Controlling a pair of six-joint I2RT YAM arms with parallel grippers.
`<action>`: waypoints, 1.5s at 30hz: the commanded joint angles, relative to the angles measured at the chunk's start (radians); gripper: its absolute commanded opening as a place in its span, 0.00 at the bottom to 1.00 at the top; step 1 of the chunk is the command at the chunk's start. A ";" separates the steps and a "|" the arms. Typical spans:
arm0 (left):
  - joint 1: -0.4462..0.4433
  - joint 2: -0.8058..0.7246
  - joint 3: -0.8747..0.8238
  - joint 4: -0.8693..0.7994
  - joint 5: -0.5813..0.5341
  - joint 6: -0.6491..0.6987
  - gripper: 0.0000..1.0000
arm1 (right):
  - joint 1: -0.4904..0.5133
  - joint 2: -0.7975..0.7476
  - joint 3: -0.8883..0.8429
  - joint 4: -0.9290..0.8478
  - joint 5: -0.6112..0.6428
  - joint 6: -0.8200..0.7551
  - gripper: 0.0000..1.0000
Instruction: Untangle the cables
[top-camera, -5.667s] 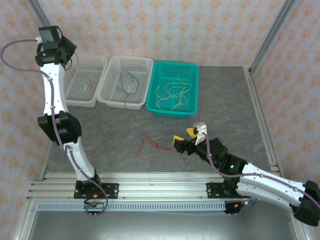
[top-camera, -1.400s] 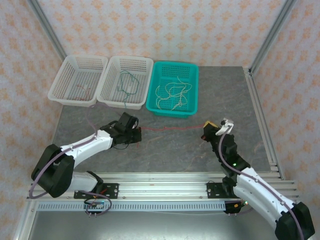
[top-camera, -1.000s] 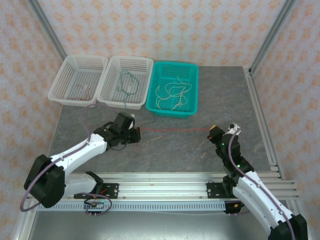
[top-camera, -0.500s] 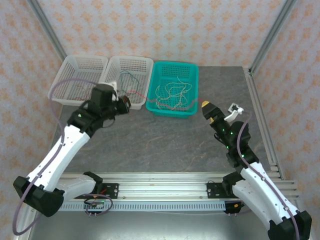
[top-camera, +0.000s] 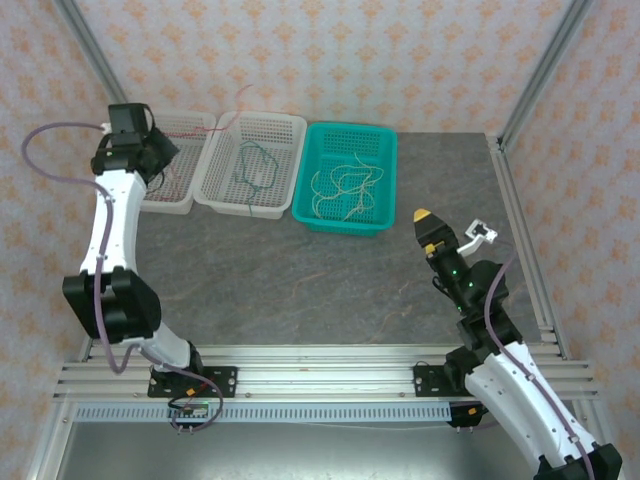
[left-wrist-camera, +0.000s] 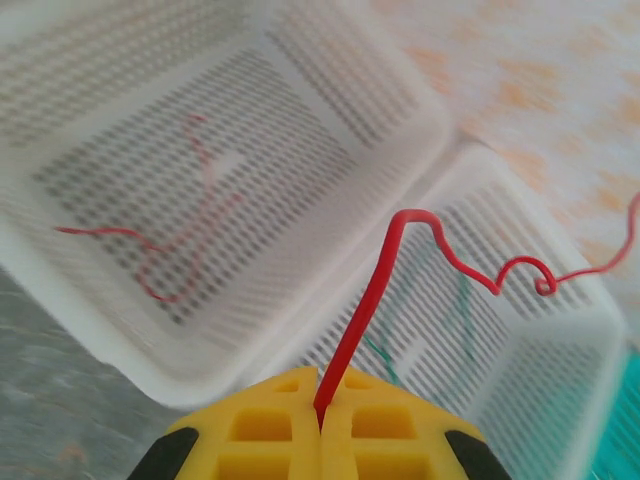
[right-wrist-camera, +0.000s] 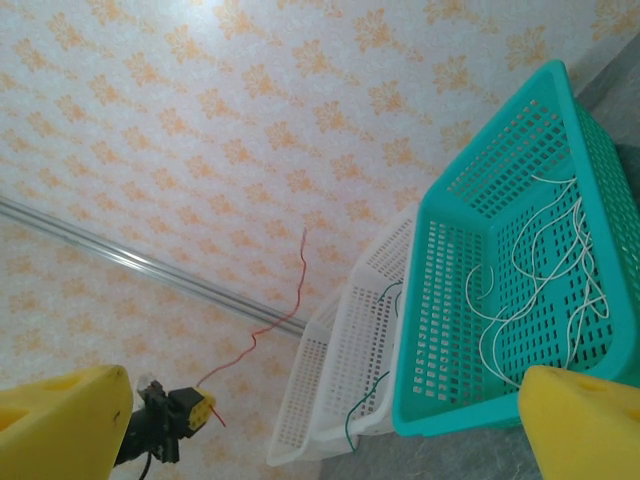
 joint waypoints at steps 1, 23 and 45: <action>0.065 0.092 0.083 -0.077 -0.096 -0.076 0.00 | 0.006 0.005 0.002 -0.026 0.009 -0.010 0.99; 0.151 0.277 0.125 0.038 -0.024 -0.029 0.68 | 0.005 0.158 0.083 -0.034 0.004 -0.040 1.00; -0.516 -0.785 -0.819 0.242 -0.237 0.093 0.86 | -0.042 0.463 0.266 -0.395 0.616 -0.785 0.99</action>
